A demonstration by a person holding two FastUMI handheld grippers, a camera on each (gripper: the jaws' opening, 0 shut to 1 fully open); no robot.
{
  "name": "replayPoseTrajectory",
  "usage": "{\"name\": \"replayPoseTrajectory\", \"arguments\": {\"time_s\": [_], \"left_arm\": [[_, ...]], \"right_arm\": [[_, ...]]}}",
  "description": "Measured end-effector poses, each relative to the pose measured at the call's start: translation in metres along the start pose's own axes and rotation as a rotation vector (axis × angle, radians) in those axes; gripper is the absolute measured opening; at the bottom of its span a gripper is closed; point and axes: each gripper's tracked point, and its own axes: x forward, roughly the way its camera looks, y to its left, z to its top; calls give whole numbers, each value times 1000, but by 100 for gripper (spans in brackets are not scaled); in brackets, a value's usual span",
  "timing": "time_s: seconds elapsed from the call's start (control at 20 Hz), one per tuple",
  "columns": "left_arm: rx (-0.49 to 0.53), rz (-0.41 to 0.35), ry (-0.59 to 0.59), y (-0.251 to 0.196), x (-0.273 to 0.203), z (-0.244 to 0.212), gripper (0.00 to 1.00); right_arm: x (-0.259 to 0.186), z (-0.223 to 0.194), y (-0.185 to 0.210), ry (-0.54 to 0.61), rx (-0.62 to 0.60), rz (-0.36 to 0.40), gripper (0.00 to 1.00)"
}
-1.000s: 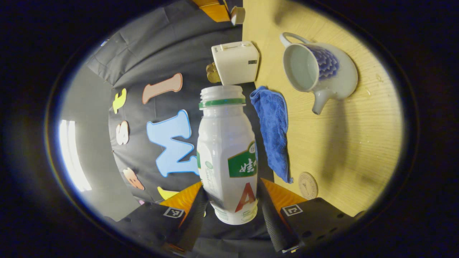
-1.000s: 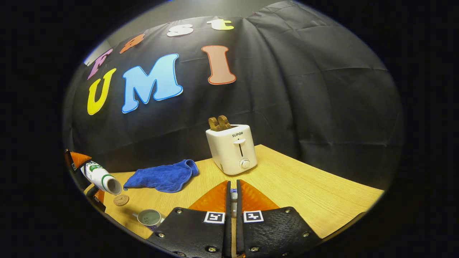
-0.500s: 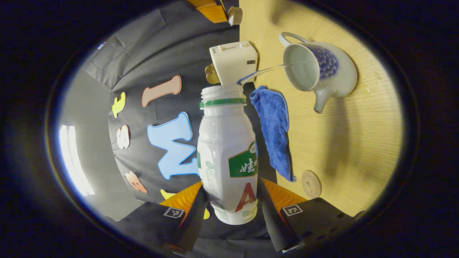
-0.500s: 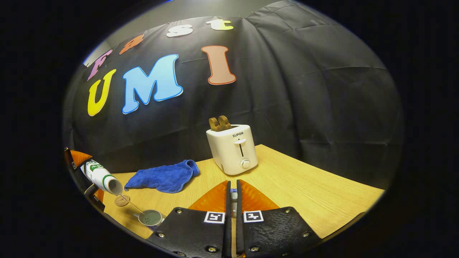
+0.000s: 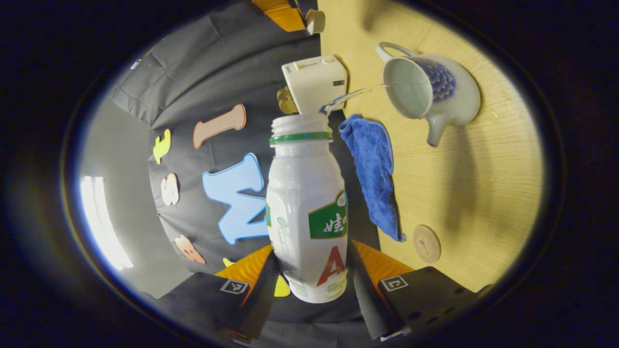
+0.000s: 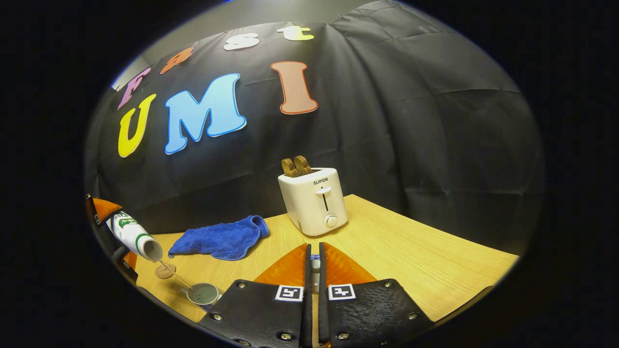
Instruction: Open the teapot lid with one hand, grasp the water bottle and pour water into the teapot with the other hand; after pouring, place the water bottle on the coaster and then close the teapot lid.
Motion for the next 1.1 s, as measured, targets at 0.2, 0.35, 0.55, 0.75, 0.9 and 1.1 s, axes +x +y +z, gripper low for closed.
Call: {"name": "replayPoseTrajectory", "arguments": {"time_s": [0.2,0.35,0.55,0.75,0.9,1.1], "left_arm": [[17,2,-1,2,0,-1,84],[34,7,-4,4,0,0,84],[54,8,-10,5,0,0,91],[71,7,-14,6,0,2,91],[91,10,-19,8,0,2,91],[114,12,-19,8,1,2,84]], "right_arm": [[1,0,0,0,2,1,5],[0,0,0,2,2,3,5],[0,1,0,0,3,3,5],[0,1,0,2,3,4,5],[0,0,-1,2,3,4,5],[0,0,-1,3,5,4,5]]}}
